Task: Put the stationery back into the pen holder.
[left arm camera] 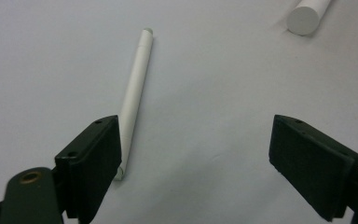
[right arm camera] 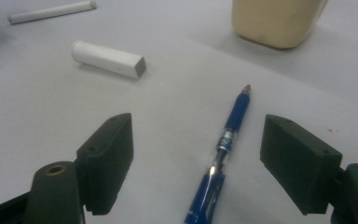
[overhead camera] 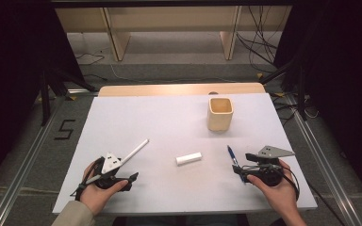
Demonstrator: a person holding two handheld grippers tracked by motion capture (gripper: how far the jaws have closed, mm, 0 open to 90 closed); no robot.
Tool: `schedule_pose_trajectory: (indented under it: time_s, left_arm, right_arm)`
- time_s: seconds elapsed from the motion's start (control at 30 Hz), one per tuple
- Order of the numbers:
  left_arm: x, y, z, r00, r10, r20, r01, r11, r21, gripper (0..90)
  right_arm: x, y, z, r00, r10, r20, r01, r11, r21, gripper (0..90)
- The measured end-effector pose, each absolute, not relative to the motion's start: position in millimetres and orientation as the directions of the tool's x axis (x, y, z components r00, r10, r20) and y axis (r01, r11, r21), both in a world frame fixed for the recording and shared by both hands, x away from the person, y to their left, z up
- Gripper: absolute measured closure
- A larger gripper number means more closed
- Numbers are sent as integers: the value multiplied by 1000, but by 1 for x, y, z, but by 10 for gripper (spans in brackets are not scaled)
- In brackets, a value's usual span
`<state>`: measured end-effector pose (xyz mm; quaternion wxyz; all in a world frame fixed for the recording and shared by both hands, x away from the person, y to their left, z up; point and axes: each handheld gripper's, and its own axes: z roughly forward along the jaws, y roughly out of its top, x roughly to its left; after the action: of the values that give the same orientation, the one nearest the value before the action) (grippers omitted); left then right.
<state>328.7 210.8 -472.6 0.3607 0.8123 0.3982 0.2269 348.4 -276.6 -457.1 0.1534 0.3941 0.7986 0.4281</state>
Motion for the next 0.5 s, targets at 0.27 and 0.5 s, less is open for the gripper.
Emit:
schedule_pose_trajectory:
  time_s: [0.27, 0.5]
  left_arm:
    - [328, 209, -471, 573, 816, 80, 479, -413, 775, 170]
    - [329, 209, -470, 568, 818, 87, 478, -415, 774, 172]
  right_arm:
    - [352, -278, -451, -600, 796, 81, 539, 327, 776, 377]
    - [364, -276, -446, -562, 822, 96, 617, 339, 710, 450]
